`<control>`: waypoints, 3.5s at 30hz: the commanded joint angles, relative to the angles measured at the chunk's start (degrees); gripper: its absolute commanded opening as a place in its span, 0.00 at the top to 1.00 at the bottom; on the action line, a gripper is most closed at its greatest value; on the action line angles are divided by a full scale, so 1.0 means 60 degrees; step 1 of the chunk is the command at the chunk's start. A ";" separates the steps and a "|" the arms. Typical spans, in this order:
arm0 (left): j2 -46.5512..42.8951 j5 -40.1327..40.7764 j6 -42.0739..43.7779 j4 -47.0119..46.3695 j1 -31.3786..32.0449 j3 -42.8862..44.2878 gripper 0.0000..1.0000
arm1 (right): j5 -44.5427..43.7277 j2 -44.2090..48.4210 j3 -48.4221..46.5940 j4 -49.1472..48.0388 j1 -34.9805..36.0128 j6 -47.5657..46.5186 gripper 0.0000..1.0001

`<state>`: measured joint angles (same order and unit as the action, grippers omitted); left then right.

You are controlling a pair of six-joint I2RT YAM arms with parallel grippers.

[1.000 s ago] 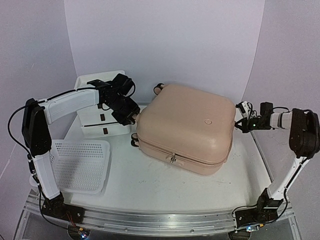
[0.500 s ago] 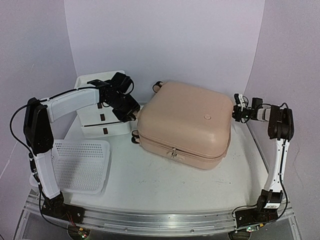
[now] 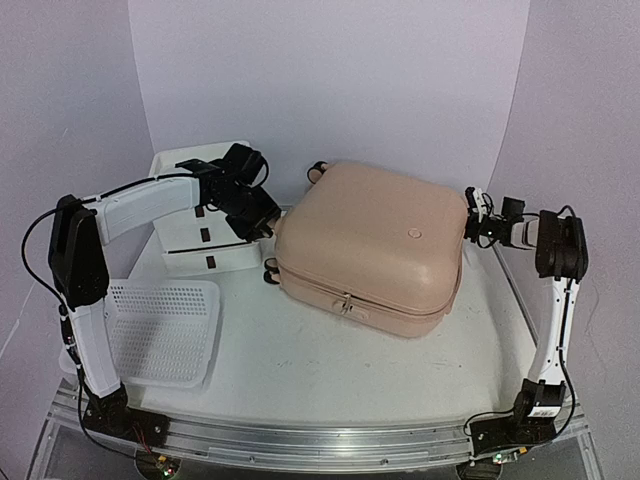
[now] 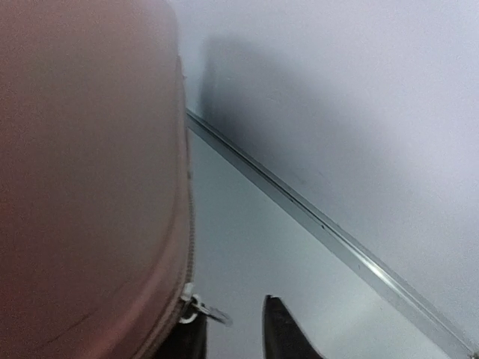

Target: Open, take out, and arrange the luggage

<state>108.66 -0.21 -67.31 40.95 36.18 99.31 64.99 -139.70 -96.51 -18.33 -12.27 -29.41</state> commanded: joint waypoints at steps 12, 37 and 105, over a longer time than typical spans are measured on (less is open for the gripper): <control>-0.1147 0.0558 0.4381 -0.0697 0.0429 -0.1813 0.55 | -1.0218 0.7071 0.2731 1.0431 -0.0395 0.5610 0.02; -0.5999 -0.2039 0.7018 -0.4840 0.0429 -0.6144 0.01 | -0.7218 1.0604 0.7273 1.0919 0.1276 0.8859 0.05; 0.0423 0.6067 0.8871 -1.2349 0.5417 -0.6237 0.64 | -0.8330 0.8848 0.8202 0.7317 0.2763 1.1325 1.00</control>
<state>112.57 33.61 -15.79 -30.04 69.80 58.87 16.60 -90.43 -47.83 23.18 4.51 39.68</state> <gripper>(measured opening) 0.394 0.129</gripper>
